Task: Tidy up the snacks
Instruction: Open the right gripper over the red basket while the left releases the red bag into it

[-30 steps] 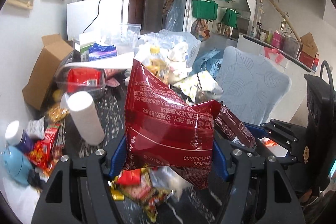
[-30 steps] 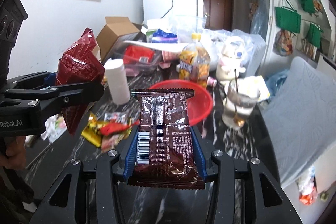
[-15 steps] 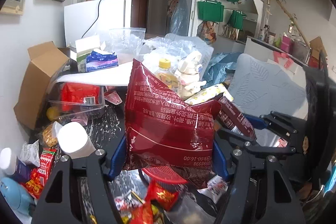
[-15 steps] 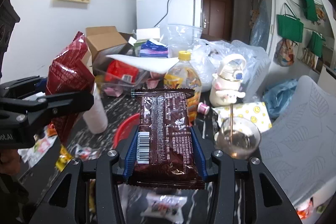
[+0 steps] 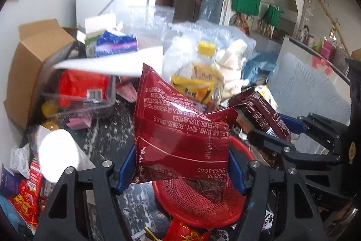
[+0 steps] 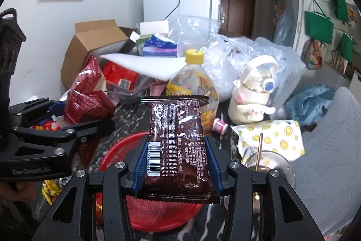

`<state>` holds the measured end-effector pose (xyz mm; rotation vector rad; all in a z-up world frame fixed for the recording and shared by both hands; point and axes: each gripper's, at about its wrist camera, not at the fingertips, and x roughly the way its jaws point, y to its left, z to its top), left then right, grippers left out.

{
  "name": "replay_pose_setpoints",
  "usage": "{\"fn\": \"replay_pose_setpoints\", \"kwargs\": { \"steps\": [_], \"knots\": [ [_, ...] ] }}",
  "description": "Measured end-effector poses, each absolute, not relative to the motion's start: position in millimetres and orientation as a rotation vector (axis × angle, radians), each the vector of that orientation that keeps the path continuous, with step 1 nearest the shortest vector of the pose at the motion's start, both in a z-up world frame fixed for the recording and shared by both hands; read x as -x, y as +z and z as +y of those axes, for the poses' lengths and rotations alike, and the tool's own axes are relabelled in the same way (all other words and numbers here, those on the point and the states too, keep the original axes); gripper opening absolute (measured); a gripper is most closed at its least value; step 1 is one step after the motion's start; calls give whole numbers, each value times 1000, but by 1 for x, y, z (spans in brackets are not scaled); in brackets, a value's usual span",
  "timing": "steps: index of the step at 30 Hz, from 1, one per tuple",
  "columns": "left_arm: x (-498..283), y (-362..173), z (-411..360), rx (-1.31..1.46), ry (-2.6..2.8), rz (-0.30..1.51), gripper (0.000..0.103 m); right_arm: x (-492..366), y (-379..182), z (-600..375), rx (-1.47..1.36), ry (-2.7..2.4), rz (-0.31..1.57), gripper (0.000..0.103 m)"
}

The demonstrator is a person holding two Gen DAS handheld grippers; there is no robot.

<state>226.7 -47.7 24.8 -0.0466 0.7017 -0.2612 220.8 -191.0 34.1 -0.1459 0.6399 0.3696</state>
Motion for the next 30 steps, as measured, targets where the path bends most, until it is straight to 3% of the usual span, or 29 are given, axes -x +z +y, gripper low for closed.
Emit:
{"fn": "replay_pose_setpoints", "kwargs": {
  "steps": [18,26,30],
  "knots": [
    [-261,-39,-60,-38,-189,938,72,-247,-5,-186,182,307,751,49],
    [-265,-45,-62,-111,-129,972,80,-252,-16,-182,222,278,778,50],
    [-264,-44,-59,-95,-126,978,83,-252,-14,-185,221,263,770,56]
  ]
}}
